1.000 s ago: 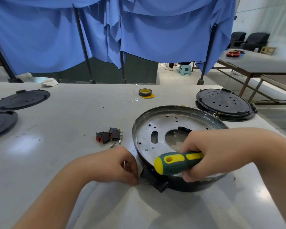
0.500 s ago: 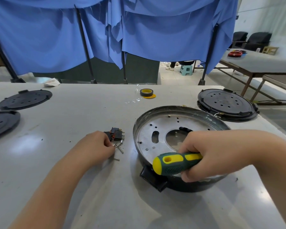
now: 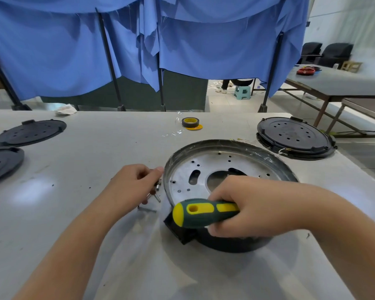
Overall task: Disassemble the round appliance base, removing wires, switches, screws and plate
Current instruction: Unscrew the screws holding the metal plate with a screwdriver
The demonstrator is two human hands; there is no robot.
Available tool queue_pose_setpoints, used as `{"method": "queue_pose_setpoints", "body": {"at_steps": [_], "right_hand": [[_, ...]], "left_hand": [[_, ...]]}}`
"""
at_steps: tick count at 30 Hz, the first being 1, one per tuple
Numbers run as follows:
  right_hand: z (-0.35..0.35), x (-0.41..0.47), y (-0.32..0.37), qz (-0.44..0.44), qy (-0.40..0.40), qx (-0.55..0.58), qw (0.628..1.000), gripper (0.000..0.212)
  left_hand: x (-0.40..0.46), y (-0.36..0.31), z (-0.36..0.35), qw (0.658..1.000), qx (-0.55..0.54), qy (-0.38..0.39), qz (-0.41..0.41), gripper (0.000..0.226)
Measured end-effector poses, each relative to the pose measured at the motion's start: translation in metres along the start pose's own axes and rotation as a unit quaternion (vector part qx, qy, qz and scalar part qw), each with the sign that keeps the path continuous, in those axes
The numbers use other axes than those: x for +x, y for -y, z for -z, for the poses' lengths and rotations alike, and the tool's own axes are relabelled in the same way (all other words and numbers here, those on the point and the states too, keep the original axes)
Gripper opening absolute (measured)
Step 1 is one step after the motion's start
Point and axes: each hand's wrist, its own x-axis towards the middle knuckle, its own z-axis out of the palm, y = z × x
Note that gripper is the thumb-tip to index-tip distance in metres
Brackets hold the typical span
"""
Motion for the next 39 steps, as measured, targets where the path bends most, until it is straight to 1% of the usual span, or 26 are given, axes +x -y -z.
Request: {"method": "queue_pose_setpoints", "body": {"at_steps": [2, 4, 6, 8, 10, 12, 14, 15, 17, 20, 22, 24, 26, 28, 30, 32, 35, 37, 39], "right_hand": [[-0.006, 0.004, 0.003, 0.015, -0.029, -0.001, 0.999, 0.026], [-0.010, 0.007, 0.005, 0.028, -0.049, -0.007, 0.998, 0.027], [-0.009, 0.007, 0.005, 0.033, -0.040, 0.007, 0.999, 0.028], [-0.003, 0.004, 0.003, 0.024, -0.019, 0.028, 0.999, 0.027], [0.004, -0.002, -0.003, 0.008, 0.001, 0.021, 1.000, 0.025], [0.011, -0.007, -0.009, -0.007, 0.023, 0.000, 1.000, 0.024], [0.016, -0.012, -0.012, -0.014, 0.036, 0.000, 0.999, 0.017], [0.017, -0.013, -0.013, -0.014, 0.037, 0.002, 0.999, 0.014], [0.016, -0.013, -0.014, -0.008, 0.031, -0.001, 1.000, 0.014], [0.014, -0.008, -0.015, 0.028, -0.015, 0.001, 0.999, 0.027], [0.015, -0.003, -0.016, 0.053, -0.075, 0.056, 0.994, 0.030], [0.018, 0.000, -0.016, 0.069, -0.150, 0.148, 0.975, 0.027], [0.021, 0.002, -0.016, 0.070, -0.213, 0.229, 0.947, 0.025], [0.023, 0.002, -0.018, 0.072, -0.260, 0.287, 0.919, 0.026], [0.025, 0.002, -0.017, 0.076, -0.293, 0.329, 0.895, 0.029], [0.026, 0.002, -0.016, 0.098, -0.308, 0.409, 0.853, 0.030], [0.022, 0.006, -0.012, 0.141, -0.304, 0.528, 0.780, 0.026], [0.017, 0.011, -0.009, 0.153, -0.301, 0.569, 0.749, 0.028], [0.012, 0.015, -0.007, 0.155, -0.302, 0.601, 0.724, 0.028]], "left_hand": [[-0.004, -0.008, -0.002, 0.998, -0.041, 0.045, 0.019, 0.039], [-0.006, -0.012, -0.001, 0.995, -0.066, 0.066, 0.035, 0.040], [-0.008, -0.014, 0.002, 0.992, -0.075, 0.089, 0.043, 0.054], [-0.010, -0.013, 0.004, 0.990, -0.058, 0.124, 0.039, 0.071], [-0.010, -0.011, 0.004, 0.988, -0.043, 0.149, 0.025, 0.073], [-0.010, -0.008, 0.000, 0.984, -0.046, 0.169, 0.016, 0.067], [-0.008, -0.006, -0.006, 0.982, -0.061, 0.181, 0.006, 0.056], [-0.008, -0.005, -0.008, 0.981, -0.068, 0.180, -0.001, 0.050], [-0.005, -0.004, -0.013, 0.983, -0.080, 0.164, -0.013, 0.039], [-0.001, 0.000, -0.017, 0.988, -0.099, 0.121, -0.019, 0.032], [0.001, 0.002, -0.020, 0.989, -0.113, 0.096, -0.024, 0.027], [0.000, 0.002, -0.023, 0.992, -0.103, 0.066, -0.028, 0.026], [-0.003, -0.001, -0.025, 0.996, -0.072, 0.014, -0.048, 0.026], [-0.010, -0.007, -0.027, 0.994, -0.047, -0.031, -0.091, 0.034], [-0.020, -0.017, -0.028, 0.987, -0.028, -0.045, -0.151, 0.042], [-0.030, -0.024, -0.030, 0.977, -0.018, -0.042, -0.207, 0.043], [-0.039, -0.030, -0.033, 0.970, -0.011, 0.014, -0.242, 0.032], [-0.042, -0.031, -0.036, 0.961, 0.030, 0.046, -0.270, 0.028], [-0.041, -0.031, -0.037, 0.956, 0.055, 0.052, -0.284, 0.030]]}}
